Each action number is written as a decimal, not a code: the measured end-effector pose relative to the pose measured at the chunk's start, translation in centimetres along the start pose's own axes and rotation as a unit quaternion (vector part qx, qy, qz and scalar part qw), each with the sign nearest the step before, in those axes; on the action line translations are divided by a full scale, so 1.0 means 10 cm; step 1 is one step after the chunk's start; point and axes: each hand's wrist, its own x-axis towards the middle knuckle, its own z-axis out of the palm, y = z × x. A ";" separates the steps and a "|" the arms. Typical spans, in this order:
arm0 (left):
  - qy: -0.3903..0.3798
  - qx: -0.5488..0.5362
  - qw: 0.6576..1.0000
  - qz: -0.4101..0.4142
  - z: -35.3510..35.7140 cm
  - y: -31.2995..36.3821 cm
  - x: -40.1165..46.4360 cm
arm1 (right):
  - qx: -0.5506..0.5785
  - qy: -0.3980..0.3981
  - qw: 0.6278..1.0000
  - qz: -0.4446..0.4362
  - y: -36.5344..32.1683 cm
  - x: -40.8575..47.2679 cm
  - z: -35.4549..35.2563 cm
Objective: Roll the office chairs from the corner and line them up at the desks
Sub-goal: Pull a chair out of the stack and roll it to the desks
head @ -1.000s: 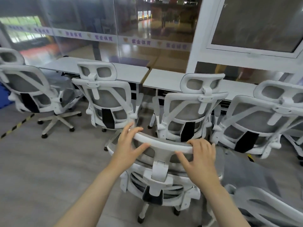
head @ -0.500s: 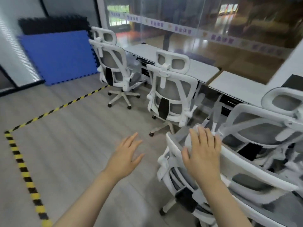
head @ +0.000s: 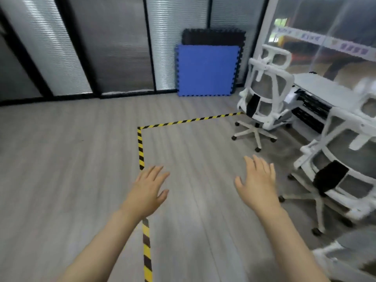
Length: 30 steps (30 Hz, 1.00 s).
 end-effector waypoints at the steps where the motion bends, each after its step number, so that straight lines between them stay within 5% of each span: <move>1: 0.004 -0.003 1.000 -0.027 -0.06 -0.28 -0.11 | 0.007 -0.004 1.000 -0.020 -0.27 0.10 0.08; 10: 0.034 0.007 0.958 -0.286 -0.44 -2.38 -1.25 | 0.063 -0.069 0.973 -0.213 -2.56 0.86 0.91; 16: 0.049 0.051 0.895 -0.441 -0.64 -3.58 -1.78 | 0.100 -0.107 0.929 -0.340 -4.30 1.40 1.57; 25: 0.125 0.040 0.810 -0.571 -1.15 -5.28 -1.76 | 0.128 -0.148 0.850 -0.489 -6.85 2.22 2.21; 30: 0.151 0.034 0.792 -0.591 -1.26 -6.14 -1.76 | 0.151 -0.166 0.823 -0.522 -8.03 2.43 2.46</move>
